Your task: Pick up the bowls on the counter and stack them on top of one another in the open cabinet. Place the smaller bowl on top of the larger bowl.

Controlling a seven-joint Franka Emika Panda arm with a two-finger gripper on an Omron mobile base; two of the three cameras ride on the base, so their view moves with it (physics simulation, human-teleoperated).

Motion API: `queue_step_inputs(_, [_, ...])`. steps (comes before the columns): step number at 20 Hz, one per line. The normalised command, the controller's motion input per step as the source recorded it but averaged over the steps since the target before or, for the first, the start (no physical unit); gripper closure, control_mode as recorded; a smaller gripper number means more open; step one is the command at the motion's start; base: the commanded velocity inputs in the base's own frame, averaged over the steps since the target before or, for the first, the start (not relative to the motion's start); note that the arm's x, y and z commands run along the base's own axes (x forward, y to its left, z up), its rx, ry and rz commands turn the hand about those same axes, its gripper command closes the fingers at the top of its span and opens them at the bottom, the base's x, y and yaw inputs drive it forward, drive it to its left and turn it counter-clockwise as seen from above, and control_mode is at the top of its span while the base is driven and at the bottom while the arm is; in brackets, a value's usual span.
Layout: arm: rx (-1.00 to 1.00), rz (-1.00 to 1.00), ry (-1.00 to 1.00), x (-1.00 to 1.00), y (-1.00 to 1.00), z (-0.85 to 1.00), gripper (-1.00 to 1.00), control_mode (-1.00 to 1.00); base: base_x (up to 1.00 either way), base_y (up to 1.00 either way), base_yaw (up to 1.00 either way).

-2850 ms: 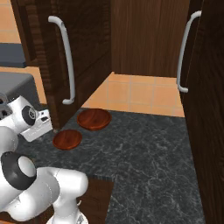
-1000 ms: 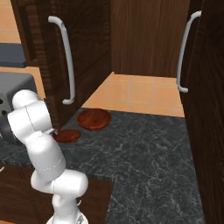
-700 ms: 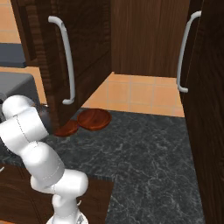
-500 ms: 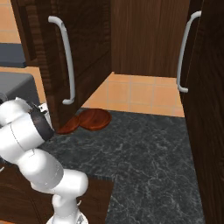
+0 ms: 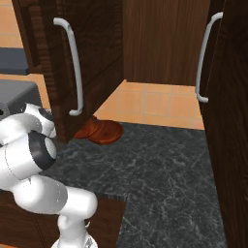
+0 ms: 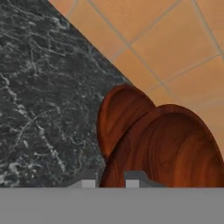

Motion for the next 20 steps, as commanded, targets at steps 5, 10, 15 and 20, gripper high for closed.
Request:
queue_step_inputs(5, [0.01,0.01,0.00,0.77,-0.18,0.05,1.00,-1.00,0.00,0.00,0.00])
queue_step_inputs(10, [0.00,0.03,0.01,0.67,-0.08,-0.09,1.00,-1.00,0.00,0.00,0.00])
queue_step_inputs(15, [-0.11,0.01,0.02,0.34,-0.04,-0.50,1.00,-1.00,0.00,0.00,0.00])
queue_step_inputs(20, [-0.07,0.00,0.00,0.27,-0.44,-0.42,-1.00,-1.00,0.00,0.00,0.00])
